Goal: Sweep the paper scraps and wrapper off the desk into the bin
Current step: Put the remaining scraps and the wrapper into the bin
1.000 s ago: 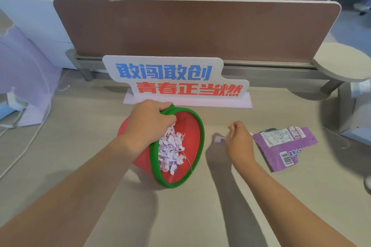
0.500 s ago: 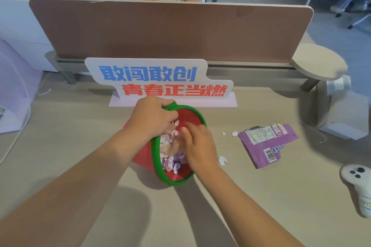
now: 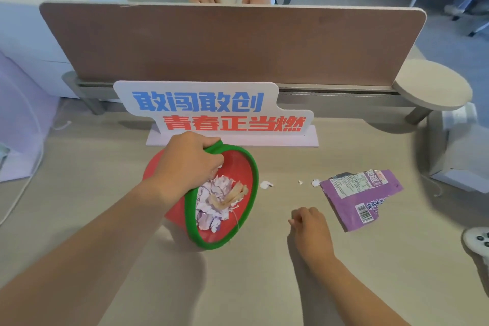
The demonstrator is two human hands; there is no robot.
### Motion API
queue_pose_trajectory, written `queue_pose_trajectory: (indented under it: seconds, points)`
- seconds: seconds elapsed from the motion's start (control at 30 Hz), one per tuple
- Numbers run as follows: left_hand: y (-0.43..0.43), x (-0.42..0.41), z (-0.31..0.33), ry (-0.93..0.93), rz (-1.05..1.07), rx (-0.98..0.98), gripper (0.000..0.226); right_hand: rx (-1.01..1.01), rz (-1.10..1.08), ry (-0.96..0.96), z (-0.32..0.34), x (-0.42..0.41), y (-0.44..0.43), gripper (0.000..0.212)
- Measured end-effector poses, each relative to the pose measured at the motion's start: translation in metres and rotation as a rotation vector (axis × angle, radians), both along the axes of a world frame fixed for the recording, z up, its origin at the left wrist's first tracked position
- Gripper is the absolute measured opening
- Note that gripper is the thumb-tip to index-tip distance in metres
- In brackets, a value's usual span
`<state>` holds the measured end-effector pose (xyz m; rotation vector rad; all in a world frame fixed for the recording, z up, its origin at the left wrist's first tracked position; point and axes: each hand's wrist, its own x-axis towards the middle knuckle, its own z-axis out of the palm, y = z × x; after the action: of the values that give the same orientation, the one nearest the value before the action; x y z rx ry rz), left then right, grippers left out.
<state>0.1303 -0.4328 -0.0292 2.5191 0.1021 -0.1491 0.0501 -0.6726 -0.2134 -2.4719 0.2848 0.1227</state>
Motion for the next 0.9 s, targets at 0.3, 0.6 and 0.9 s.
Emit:
queue_pose_trajectory:
  seconds: [0.3,0.6,0.9]
  points:
    - [0.015,0.007,0.005,-0.01,0.123,-0.089,0.035,0.216,-0.483,-0.057,0.012,0.072,-0.016,0.007]
    - [0.024,0.013,0.002,-0.039,0.156,-0.125,0.033,-0.061,-0.141,-0.005,0.015,0.088,-0.006,0.016]
    - [0.025,0.015,0.0,-0.017,0.174,-0.164,0.035,0.061,0.084,0.066,0.023,0.092,0.038,0.023]
